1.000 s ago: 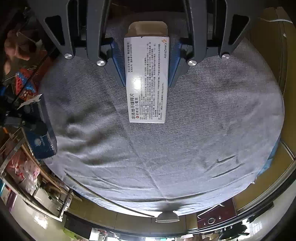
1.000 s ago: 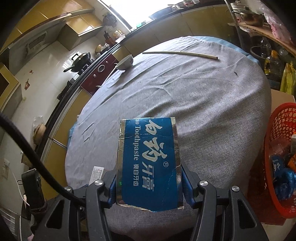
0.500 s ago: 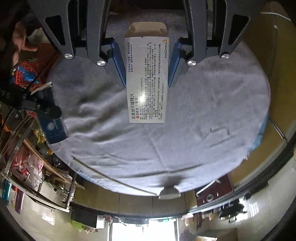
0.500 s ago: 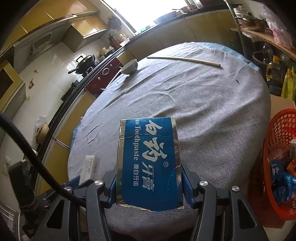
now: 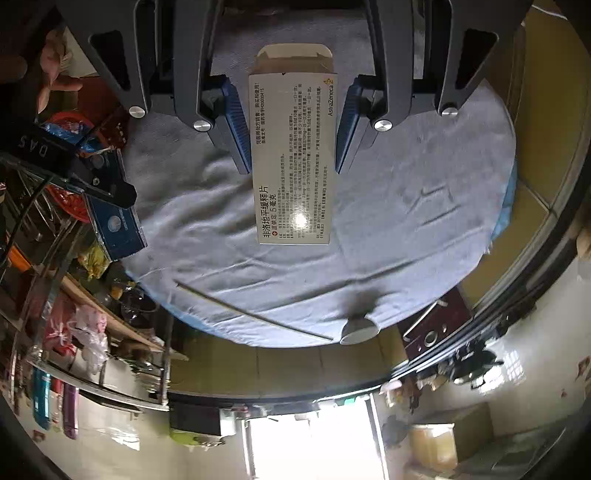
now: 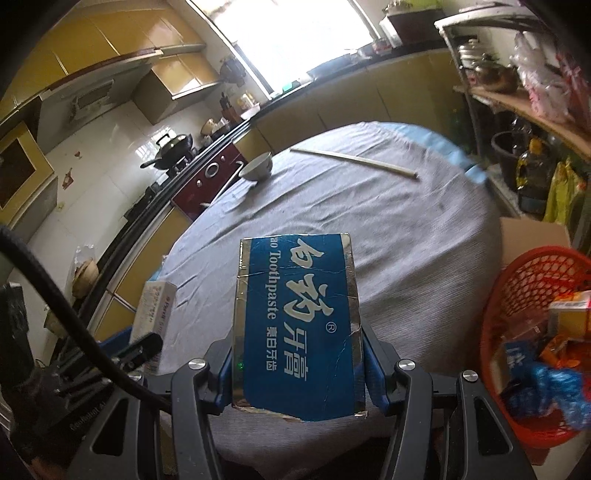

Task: Collect trash
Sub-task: 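Carry both boxes over the red basket, left and right tools together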

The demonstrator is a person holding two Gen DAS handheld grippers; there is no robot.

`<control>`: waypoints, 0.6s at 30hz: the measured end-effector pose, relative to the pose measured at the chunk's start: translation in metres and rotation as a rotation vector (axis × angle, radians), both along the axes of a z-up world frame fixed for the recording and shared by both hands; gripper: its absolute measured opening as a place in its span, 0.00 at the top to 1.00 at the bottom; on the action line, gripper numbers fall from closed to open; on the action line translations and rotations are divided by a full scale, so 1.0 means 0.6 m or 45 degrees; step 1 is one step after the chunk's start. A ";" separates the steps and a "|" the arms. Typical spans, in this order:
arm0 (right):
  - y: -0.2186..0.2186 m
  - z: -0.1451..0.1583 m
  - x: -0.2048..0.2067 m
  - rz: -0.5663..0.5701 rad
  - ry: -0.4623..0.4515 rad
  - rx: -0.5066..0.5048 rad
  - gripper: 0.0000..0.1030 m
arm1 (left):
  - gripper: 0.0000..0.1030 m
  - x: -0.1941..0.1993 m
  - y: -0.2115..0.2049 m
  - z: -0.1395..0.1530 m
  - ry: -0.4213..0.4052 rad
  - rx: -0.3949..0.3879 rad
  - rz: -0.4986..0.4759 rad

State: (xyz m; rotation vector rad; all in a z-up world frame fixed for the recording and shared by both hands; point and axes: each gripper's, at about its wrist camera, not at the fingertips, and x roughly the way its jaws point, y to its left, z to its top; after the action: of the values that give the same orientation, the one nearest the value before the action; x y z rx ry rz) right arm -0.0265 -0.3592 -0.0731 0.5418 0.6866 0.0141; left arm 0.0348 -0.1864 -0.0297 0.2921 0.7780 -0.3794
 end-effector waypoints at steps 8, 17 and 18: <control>-0.043 0.044 -0.056 -0.096 -0.072 -0.116 0.42 | 0.54 -0.031 -0.069 0.040 -0.081 0.017 -0.110; -0.096 0.072 -0.111 -0.194 -0.123 -0.171 0.42 | 0.54 -0.060 -0.144 0.070 -0.137 0.038 -0.223; -0.101 0.074 -0.116 -0.205 -0.126 -0.174 0.42 | 0.54 -0.064 -0.153 0.073 -0.142 0.039 -0.237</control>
State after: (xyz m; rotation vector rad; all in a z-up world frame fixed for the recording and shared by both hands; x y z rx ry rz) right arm -0.0964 -0.4198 -0.0289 0.4604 0.5415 -0.1546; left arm -0.0036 -0.2779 0.0140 0.4129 0.6495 -0.5225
